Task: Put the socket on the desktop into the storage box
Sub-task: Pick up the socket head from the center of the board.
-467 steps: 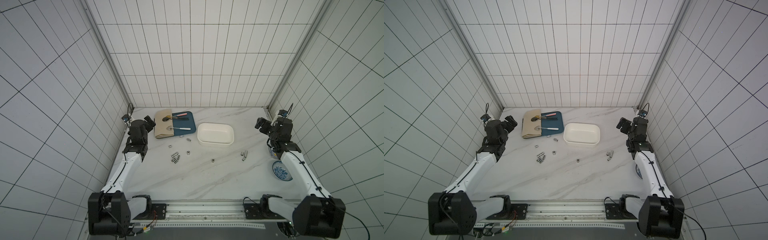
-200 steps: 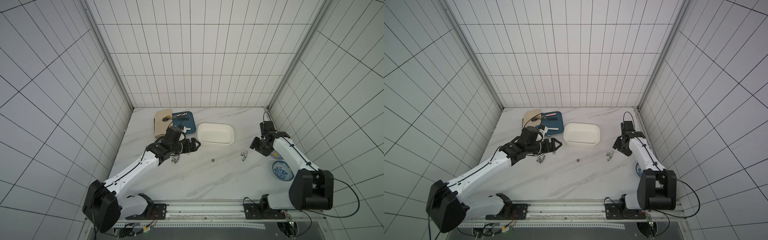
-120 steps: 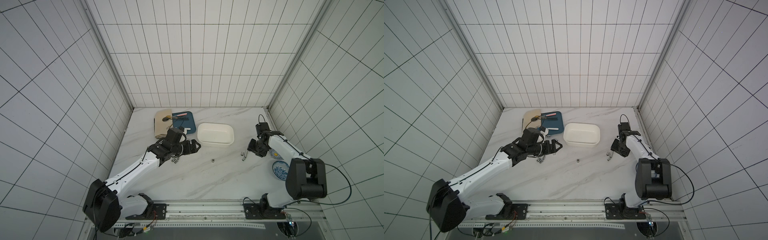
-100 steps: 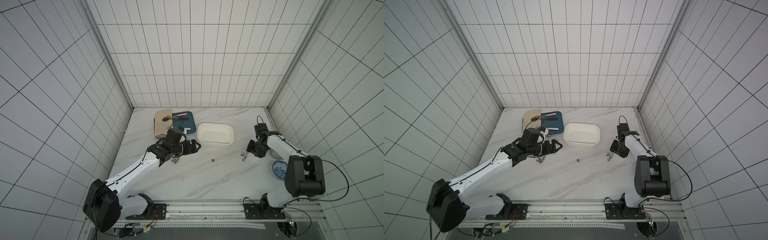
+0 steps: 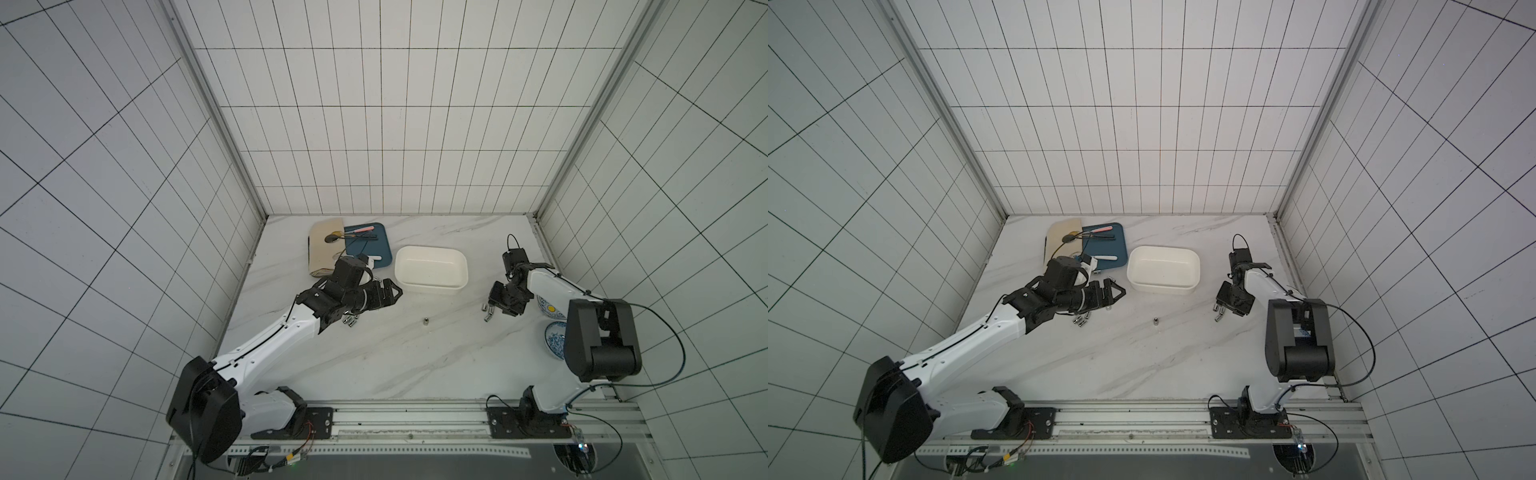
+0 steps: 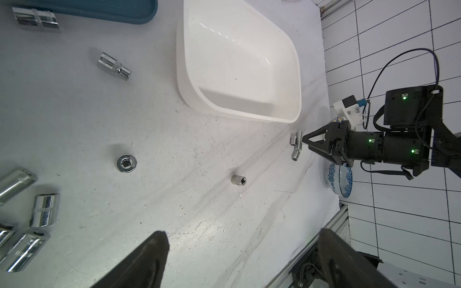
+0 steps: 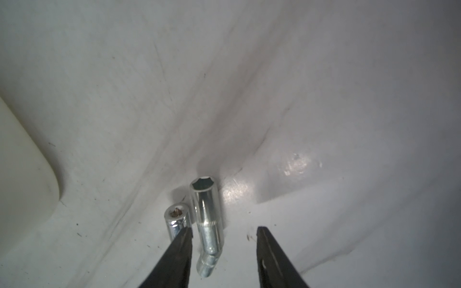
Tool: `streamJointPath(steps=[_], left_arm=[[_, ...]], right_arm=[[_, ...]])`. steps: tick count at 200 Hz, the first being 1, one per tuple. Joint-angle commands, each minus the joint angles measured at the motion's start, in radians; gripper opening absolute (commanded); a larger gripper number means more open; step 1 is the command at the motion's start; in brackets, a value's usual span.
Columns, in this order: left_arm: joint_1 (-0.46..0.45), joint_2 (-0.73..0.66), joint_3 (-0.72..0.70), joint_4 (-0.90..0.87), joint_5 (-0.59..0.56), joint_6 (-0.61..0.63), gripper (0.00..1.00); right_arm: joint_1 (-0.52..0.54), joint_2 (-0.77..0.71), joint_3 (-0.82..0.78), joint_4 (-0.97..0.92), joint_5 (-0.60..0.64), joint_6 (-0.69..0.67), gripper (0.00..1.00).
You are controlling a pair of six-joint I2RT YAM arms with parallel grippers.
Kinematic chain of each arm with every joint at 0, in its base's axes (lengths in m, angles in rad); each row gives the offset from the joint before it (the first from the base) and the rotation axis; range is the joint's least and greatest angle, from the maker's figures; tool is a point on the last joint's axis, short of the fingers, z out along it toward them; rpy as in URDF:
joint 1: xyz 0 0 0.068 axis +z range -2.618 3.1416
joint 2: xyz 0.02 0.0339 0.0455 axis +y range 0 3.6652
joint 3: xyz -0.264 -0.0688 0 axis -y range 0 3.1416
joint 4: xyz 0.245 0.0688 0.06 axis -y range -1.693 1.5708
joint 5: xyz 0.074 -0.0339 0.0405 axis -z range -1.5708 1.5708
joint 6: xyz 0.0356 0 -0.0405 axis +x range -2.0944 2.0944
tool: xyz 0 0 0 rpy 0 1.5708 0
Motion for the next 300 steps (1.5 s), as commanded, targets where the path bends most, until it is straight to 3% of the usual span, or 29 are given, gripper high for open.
streamJointPath(steps=[1, 91, 204, 300], left_arm=[[-0.004, 0.005, -0.013, 0.023, 0.017, -0.003, 0.97], [-0.004, -0.013, -0.018, 0.021, 0.023, -0.001, 0.97], [-0.004, -0.028, -0.039, 0.026, 0.020, -0.004, 0.97], [0.023, -0.047, -0.027, -0.036, -0.039, 0.006, 0.97]], right_arm=[[0.009, 0.020, -0.023, 0.003, -0.004, 0.010, 0.44], [0.009, 0.052, -0.023, 0.007, 0.000, 0.016, 0.41], [0.001, 0.075, -0.038, 0.023, 0.004, 0.015, 0.19], [0.017, -0.102, 0.023, -0.082, 0.028, 0.002, 0.16]])
